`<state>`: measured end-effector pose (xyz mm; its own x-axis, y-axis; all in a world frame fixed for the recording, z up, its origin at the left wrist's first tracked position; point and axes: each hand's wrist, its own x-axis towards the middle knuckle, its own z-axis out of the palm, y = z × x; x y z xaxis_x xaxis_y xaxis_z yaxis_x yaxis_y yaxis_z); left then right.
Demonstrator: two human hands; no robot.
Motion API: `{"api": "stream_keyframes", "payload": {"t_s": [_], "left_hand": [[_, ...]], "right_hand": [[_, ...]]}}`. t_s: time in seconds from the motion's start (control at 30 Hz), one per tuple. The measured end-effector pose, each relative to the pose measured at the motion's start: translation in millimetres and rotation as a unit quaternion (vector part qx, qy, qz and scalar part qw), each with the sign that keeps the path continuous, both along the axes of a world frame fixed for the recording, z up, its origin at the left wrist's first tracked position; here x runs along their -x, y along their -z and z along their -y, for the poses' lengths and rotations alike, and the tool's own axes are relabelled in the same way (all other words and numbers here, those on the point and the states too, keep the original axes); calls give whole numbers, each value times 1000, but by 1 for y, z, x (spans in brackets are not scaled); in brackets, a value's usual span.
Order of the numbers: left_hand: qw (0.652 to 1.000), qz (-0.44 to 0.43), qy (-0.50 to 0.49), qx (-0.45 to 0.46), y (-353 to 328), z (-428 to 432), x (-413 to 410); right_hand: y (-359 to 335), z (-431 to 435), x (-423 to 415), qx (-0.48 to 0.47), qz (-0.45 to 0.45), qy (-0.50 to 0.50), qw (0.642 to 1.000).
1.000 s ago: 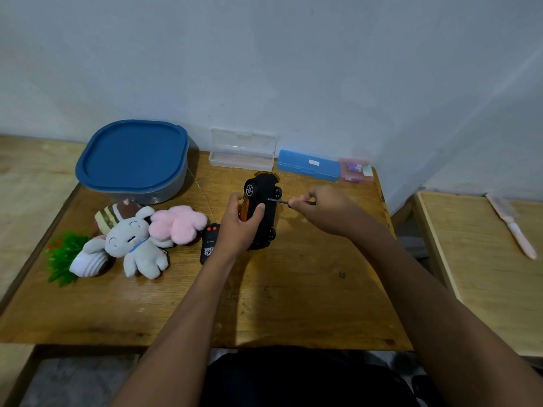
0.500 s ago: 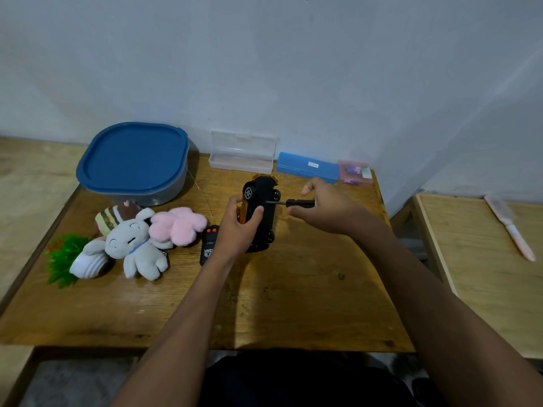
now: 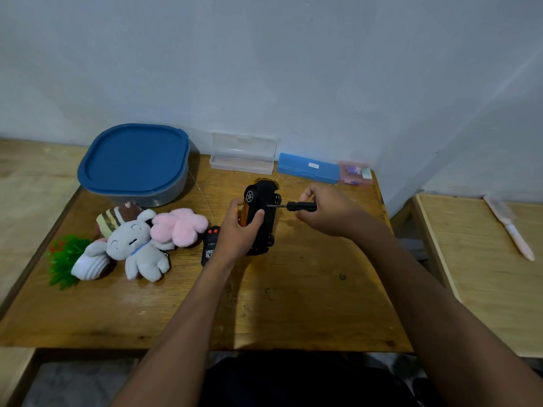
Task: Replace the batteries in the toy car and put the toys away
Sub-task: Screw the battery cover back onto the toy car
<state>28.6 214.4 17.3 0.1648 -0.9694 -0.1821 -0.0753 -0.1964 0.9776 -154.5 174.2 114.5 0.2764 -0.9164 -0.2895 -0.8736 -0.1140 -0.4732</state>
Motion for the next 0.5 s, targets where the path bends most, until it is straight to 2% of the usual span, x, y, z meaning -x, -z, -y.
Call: {"api": "stream_keyframes", "payload": {"t_s": [0.1,0.2,0.37,0.5], "left_hand": [[1000,4,-3,1,2,1,2],[1000,8,-7,1,4,2,1],[1000,21,3,1,6,2,-1],[1000,19,7,-2,7,2,0]], "right_hand": [[1,2,1,27,6,19,999],[10,1,-1,21,-20,29,999],[19,-2,1,17,9,48,999],[17,-1,0,9,-4,33,999]]}}
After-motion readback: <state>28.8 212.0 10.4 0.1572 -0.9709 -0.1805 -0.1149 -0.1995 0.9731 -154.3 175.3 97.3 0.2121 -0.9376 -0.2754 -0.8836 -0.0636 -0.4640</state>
